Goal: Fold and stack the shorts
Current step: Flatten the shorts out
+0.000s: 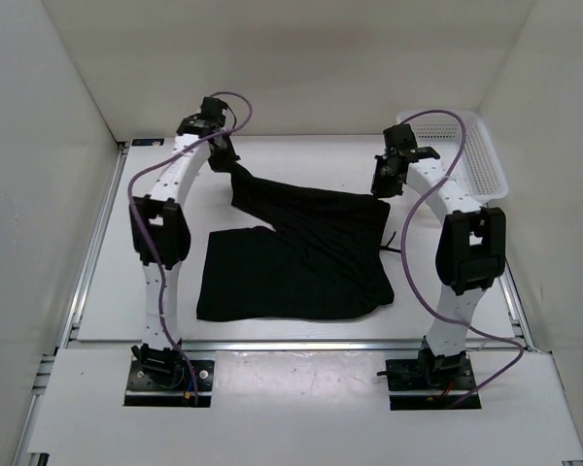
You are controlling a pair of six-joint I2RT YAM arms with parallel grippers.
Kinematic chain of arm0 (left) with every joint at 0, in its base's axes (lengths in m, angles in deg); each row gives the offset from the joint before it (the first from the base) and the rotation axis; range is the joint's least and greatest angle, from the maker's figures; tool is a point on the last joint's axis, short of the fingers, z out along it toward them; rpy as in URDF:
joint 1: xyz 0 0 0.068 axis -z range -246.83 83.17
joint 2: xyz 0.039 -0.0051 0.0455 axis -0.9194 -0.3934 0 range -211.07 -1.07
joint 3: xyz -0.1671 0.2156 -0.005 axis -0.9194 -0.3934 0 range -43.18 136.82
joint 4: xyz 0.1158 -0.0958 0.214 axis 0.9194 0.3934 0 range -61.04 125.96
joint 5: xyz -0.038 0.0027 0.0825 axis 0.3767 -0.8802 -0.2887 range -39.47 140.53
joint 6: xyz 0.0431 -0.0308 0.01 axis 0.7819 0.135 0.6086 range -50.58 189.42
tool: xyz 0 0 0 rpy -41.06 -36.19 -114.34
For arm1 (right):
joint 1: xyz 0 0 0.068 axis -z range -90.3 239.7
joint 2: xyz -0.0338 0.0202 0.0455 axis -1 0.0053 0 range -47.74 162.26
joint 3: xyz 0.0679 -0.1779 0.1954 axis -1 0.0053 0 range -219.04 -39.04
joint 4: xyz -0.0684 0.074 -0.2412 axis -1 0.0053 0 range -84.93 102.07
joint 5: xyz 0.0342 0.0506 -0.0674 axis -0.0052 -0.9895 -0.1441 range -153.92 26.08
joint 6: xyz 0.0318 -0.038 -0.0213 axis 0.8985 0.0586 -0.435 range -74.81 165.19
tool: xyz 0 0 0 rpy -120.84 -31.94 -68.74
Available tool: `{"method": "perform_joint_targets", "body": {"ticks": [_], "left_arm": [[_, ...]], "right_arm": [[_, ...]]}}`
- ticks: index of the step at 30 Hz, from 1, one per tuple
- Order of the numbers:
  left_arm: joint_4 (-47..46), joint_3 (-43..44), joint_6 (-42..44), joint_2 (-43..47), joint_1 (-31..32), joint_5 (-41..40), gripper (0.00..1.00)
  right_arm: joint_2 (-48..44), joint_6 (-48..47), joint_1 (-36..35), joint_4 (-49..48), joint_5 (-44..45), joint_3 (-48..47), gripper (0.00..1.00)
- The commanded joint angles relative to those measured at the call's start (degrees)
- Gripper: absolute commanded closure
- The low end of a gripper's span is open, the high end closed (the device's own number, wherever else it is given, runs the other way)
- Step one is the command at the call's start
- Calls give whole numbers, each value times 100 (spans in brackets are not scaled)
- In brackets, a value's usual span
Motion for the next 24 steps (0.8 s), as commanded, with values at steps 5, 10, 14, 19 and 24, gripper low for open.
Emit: {"method": "perform_joint_targets", "body": {"ticks": [5,10,14,19,24], "left_arm": [[345,-1174,-101,2265,-163,-446,90],[688,-2062,-339,3346,-164,-542,90],[855,-2476,-401,3743,-111,-666,90],[618,-1925,-401,2884,-111,-762,90],[697,296,-331,569,-356,-1352,81]], "right_arm": [[-881,31,-225,-132,76,520,100],[-1339,31,-339,-185,199,898,100],[-1621,92,-340,-247,251,1083,100],[-1165,93,-340,-405,629,671,100],[132,14,-340,-546,1085,-739,100]]}}
